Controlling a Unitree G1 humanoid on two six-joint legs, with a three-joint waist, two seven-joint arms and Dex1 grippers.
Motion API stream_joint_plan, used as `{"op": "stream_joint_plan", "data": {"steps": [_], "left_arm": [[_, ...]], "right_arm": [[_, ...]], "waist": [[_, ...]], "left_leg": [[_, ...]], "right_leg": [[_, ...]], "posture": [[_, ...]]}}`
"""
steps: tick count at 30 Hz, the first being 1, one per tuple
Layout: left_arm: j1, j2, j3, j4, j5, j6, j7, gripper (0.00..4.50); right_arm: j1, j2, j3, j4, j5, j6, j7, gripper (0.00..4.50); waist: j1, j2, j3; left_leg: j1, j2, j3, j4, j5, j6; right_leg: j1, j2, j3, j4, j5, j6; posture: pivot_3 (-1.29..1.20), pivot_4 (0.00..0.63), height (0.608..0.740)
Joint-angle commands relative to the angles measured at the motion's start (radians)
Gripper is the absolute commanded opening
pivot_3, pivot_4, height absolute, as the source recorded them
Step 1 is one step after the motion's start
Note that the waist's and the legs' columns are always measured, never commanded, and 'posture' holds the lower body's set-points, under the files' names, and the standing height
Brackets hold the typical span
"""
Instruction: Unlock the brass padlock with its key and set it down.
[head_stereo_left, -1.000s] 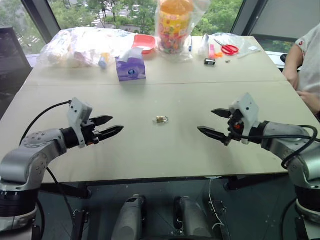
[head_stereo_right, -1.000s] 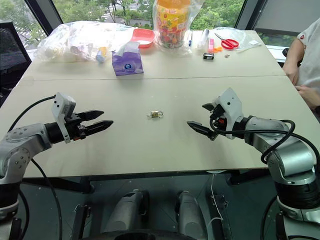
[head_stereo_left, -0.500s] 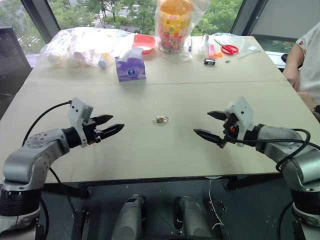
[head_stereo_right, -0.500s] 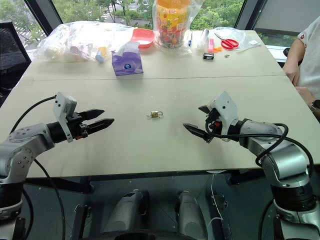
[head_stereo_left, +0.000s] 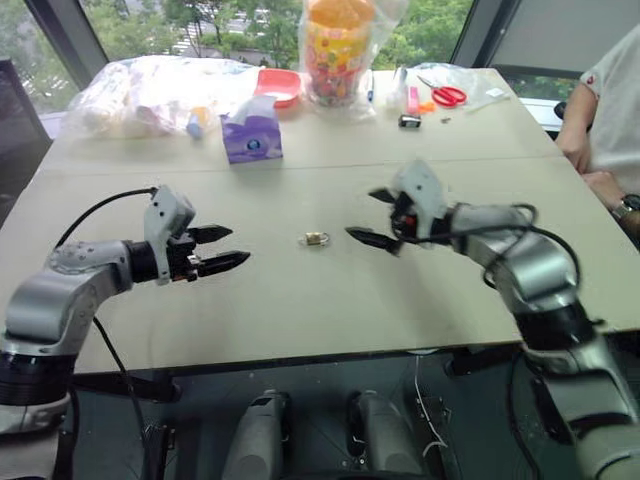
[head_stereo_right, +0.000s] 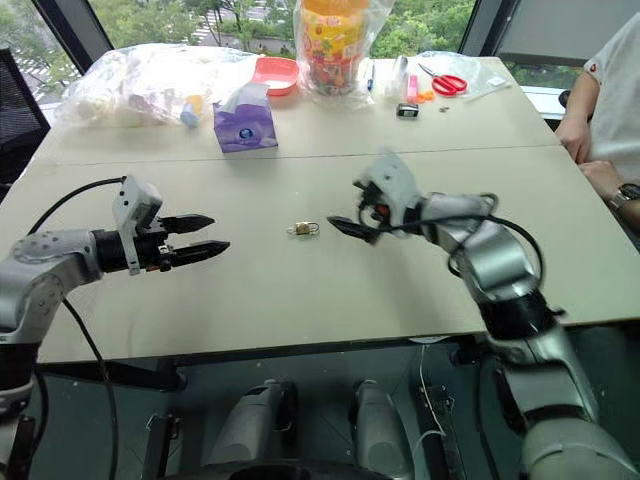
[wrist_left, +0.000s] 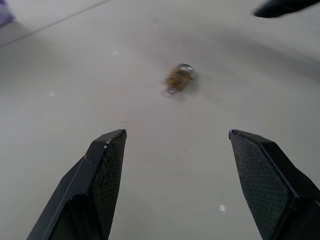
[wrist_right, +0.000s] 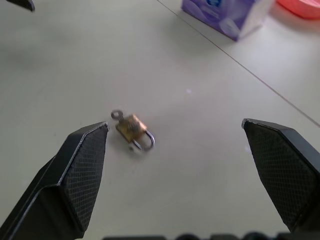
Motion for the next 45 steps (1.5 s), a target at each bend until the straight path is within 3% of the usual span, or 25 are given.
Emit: {"op": "stream_joint_plan", "data": {"steps": [1, 6, 20, 23, 27, 29, 33, 40, 45], "left_arm": [[-0.013, 0.051, 0.004, -0.022, -0.008, 0.007, -0.061, 3.40], [0.002, 0.054, 0.040, -0.029, -0.005, 0.012, -0.029, 3.40], [0.075, 0.006, 0.084, -0.113, -0.031, 0.051, 0.073, 3.40], [0.072, 0.003, 0.083, -0.112, -0.027, 0.049, 0.086, 3.44], [0.056, -0.001, 0.080, -0.106, -0.027, 0.050, 0.096, 3.44], [0.052, -0.003, 0.077, -0.103, -0.025, 0.048, 0.098, 3.44], [0.011, -0.037, 0.079, -0.060, -0.038, 0.052, 0.110, 3.44], [-0.128, -0.169, 0.143, 0.131, -0.206, 0.132, 0.052, 3.44], [-0.245, -0.242, 0.133, 0.285, -0.206, 0.112, 0.040, 3.44]], "right_arm": [[-0.092, 0.041, 0.073, 0.173, -0.075, -0.102, 0.098, 4.50], [-0.153, 0.084, 0.158, 0.355, -0.148, -0.212, 0.246, 4.50], [-0.343, 0.289, 0.141, 0.913, -0.297, -0.480, 0.274, 4.50], [-0.356, 0.307, 0.135, 0.982, -0.324, -0.508, 0.275, 3.60], [-0.356, 0.317, 0.128, 1.036, -0.350, -0.539, 0.280, 1.63], [-0.352, 0.317, 0.125, 1.031, -0.360, -0.554, 0.283, 0.70], [-0.333, 0.288, 0.118, 0.944, -0.390, -0.616, 0.241, 0.70], [-0.209, 0.203, 0.046, 0.427, -0.407, -0.684, 0.107, 0.70], [-0.134, 0.170, 0.041, 0.173, -0.425, -0.595, 0.080, 0.70]], "waist": [[-0.001, 0.000, 0.000], [0.003, 0.000, 0.000], [-0.003, 0.000, 0.000], [-0.004, 0.000, 0.000], [-0.005, 0.000, 0.000], [-0.005, 0.000, 0.000], [-0.001, 0.000, 0.000], [-0.004, 0.000, 0.000], [-0.002, -0.001, 0.000]], "left_leg": [[0.000, 0.000, 0.000, 0.000, 0.000, 0.000], [-0.001, -0.001, 0.001, 0.001, -0.001, 0.002], [0.004, 0.000, 0.006, 0.002, 0.000, 0.001], [0.004, 0.000, 0.006, 0.002, 0.000, 0.001], [0.005, 0.000, 0.006, 0.002, 0.000, 0.000], [0.006, 0.000, 0.006, 0.002, 0.001, -0.001], [0.006, 0.000, 0.005, 0.002, 0.001, -0.002], [0.005, -0.001, 0.005, 0.003, 0.001, -0.002], [0.006, 0.000, 0.006, 0.003, 0.002, -0.003]], "right_leg": [[0.000, 0.000, 0.000, 0.000, 0.000, 0.000], [0.001, 0.000, 0.000, 0.000, -0.001, 0.002], [0.001, 0.000, 0.002, 0.006, 0.000, 0.004], [0.001, 0.000, 0.003, 0.006, 0.000, 0.003], [0.001, 0.000, 0.003, 0.009, 0.000, 0.003], [0.001, 0.000, 0.003, 0.010, 0.000, 0.002], [0.001, 0.000, 0.003, 0.012, 0.000, 0.002], [-0.001, -0.001, 0.003, 0.014, 0.001, 0.006], [0.000, 0.001, 0.002, 0.016, 0.001, 0.007]], "posture": [[0.00, 0.150, 0.740], [0.00, 0.150, 0.740], [0.00, 0.150, 0.740], [0.00, 0.150, 0.740], [0.00, 0.150, 0.740], [0.00, 0.150, 0.740], [0.00, 0.150, 0.740], [0.00, 0.150, 0.740], [0.00, 0.150, 0.740]]}}
